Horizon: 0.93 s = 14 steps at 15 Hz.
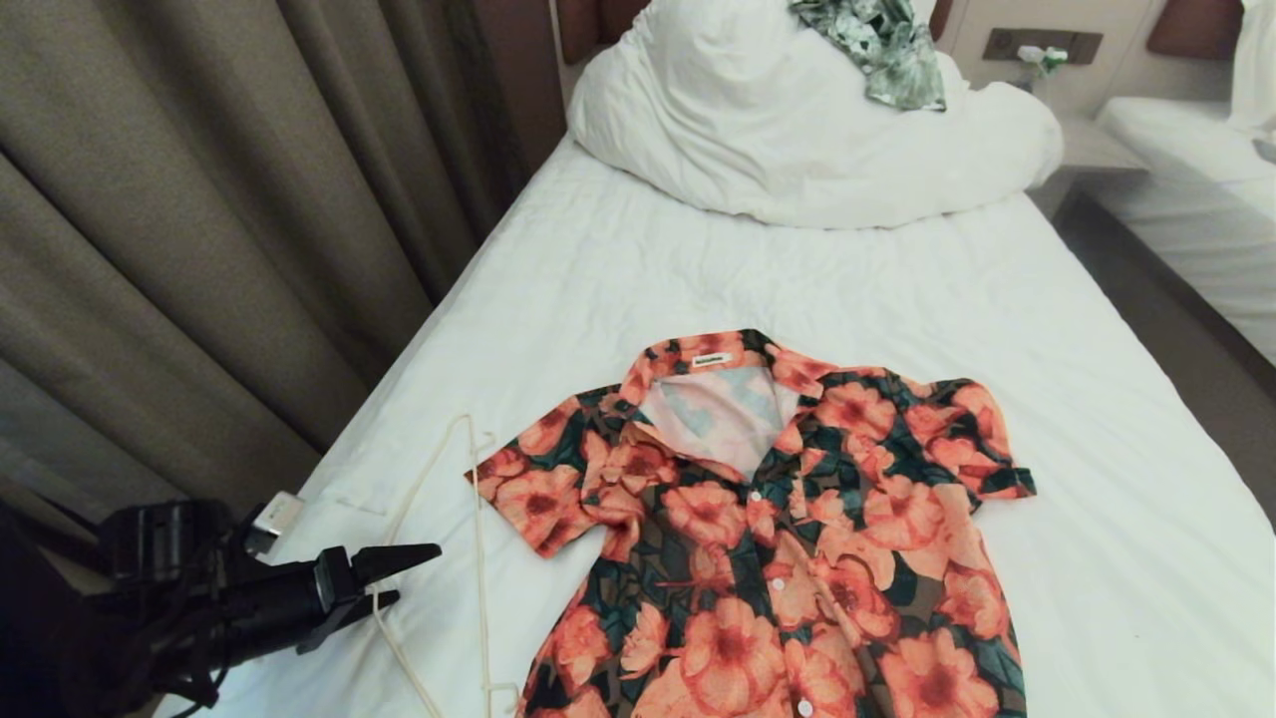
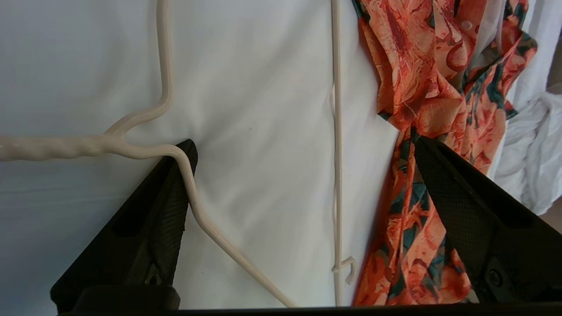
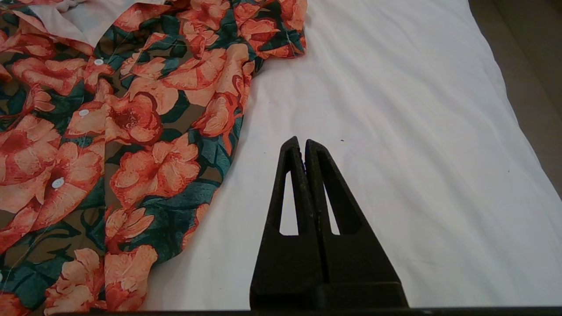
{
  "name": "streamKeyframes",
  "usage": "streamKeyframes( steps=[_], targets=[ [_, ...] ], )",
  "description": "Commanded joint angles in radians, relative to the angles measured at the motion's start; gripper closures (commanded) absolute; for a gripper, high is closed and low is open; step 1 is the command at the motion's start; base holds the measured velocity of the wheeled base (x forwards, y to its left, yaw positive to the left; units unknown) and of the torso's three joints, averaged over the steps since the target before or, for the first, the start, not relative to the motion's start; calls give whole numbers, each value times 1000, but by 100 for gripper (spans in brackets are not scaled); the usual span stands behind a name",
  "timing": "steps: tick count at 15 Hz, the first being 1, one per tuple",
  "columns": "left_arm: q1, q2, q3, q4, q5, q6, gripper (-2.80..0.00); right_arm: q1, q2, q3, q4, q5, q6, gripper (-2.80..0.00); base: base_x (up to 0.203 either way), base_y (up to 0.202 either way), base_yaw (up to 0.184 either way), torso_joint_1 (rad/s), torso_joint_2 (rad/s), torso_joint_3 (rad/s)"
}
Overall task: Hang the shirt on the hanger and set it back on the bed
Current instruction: Lift the shirt and hanger
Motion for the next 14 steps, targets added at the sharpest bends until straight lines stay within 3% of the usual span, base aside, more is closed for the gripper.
streamKeyframes(
  steps=[1, 4, 6, 8, 10, 14],
  targets=[
    [-5, 3, 2, -4, -7, -15, -280, 0, 1, 0, 0, 0, 1, 0, 0, 0, 0, 0, 0, 0],
    [-6, -2, 8, -4, -9, -36, -280, 0, 1, 0, 0, 0, 0, 0, 0, 0, 0, 0, 0, 0],
    [-55, -22, 47, -18, -5, -85, -280, 0, 1, 0, 0, 0, 0, 0, 0, 0, 0, 0, 0, 0],
    [-82, -35, 86, -78, -1, -159, -280, 0, 1, 0, 0, 0, 0, 0, 0, 0, 0, 0, 0, 0],
    [-101, -19, 137, -192, 22, -194, -280, 0, 1, 0, 0, 0, 0, 0, 0, 0, 0, 0, 0, 0],
    [-232, 119, 224, -482, 248, -215, -280, -1, 1, 0, 0, 0, 0, 0, 0, 0, 0, 0, 0, 0]
  ],
)
